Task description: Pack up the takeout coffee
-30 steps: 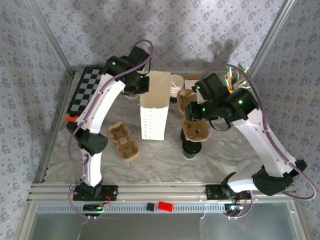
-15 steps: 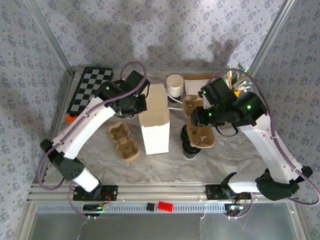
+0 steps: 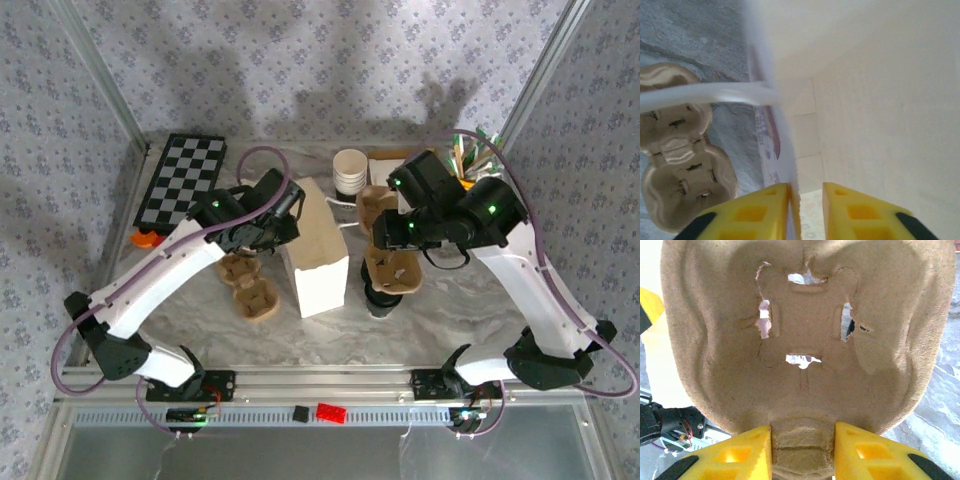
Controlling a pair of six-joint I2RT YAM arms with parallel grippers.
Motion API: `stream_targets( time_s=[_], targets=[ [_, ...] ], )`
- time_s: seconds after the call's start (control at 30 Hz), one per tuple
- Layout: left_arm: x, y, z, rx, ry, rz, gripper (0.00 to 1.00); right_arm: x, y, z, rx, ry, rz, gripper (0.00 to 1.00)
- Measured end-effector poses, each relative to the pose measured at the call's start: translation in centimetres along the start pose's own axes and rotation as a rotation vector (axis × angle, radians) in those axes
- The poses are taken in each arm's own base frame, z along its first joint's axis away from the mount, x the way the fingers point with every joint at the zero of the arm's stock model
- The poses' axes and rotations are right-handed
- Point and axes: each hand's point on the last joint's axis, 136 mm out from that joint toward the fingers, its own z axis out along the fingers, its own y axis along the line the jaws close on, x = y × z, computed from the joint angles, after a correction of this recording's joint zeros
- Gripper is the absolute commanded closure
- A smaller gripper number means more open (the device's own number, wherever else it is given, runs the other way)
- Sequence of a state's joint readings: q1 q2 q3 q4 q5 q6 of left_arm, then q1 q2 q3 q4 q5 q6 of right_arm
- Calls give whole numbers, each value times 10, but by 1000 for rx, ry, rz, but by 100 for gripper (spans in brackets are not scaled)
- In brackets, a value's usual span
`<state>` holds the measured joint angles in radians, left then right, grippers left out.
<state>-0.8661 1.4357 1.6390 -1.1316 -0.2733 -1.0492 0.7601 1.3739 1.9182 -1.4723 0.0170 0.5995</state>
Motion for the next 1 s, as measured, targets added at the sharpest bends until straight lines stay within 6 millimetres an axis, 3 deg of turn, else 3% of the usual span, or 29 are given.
stream_targets(
  time_s=[0.17,0.37,0.77,1.0],
  targets=[
    [-8,2,-13,35,-25,-5,61,-7,15,-1,0,-15,-21,66],
    [-20,7,-24,90,-23,-1,61,-20,43,-4,-26,-57,-67,66],
    [-16,3,2,100,35,60,88,-53,100,31,-73,-91,-108,67],
    [-17,3,6,117,28,49,96,-59,110,59,-59,-76,-107,67]
  ],
)
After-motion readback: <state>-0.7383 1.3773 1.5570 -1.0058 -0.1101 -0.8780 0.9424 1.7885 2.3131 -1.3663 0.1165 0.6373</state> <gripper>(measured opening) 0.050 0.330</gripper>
